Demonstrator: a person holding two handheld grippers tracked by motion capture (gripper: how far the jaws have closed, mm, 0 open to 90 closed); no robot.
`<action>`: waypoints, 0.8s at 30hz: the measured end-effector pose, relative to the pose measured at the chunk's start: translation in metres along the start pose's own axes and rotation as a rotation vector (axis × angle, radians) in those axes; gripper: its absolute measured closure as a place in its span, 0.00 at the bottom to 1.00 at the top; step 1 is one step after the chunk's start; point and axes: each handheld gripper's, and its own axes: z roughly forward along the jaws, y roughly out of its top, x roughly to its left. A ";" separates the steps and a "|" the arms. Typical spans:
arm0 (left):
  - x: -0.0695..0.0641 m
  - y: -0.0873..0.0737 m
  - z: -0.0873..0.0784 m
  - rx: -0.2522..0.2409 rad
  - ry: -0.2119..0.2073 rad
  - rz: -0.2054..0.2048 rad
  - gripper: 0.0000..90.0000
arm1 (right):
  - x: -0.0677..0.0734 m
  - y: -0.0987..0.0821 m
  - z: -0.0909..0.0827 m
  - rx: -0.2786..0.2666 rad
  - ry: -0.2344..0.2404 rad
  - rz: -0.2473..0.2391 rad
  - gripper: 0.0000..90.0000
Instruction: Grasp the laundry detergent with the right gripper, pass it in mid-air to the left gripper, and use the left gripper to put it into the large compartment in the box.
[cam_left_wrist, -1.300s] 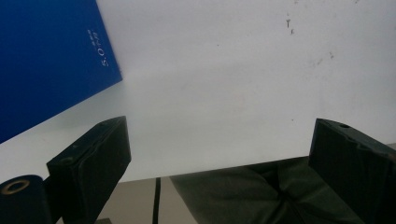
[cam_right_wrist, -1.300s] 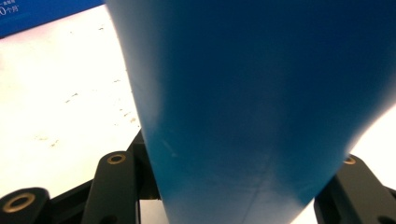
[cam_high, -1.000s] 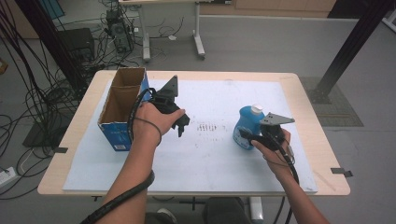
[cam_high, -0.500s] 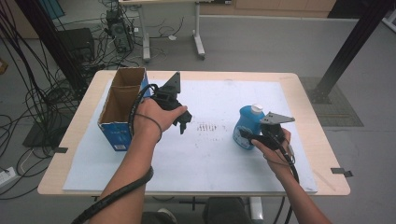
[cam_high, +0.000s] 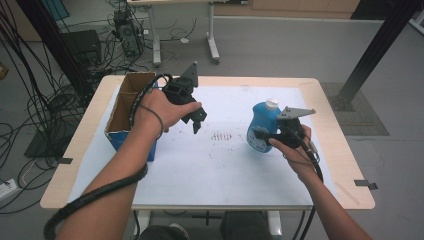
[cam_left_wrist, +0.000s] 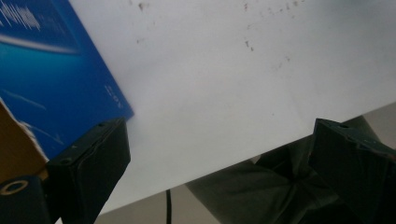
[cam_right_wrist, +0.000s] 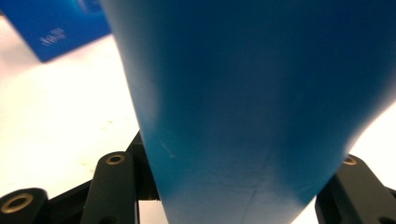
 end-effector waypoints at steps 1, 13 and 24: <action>0.000 0.001 -0.004 -0.006 0.004 0.024 0.07 | 0.000 0.000 0.000 0.000 0.000 0.000 0.49; 0.003 0.019 -0.047 -0.034 0.058 0.292 0.07 | 0.003 0.061 0.008 0.064 0.161 -0.058 0.49; -0.003 0.018 -0.079 -0.086 0.082 0.495 0.07 | 0.016 0.096 0.010 0.099 0.249 -0.087 0.49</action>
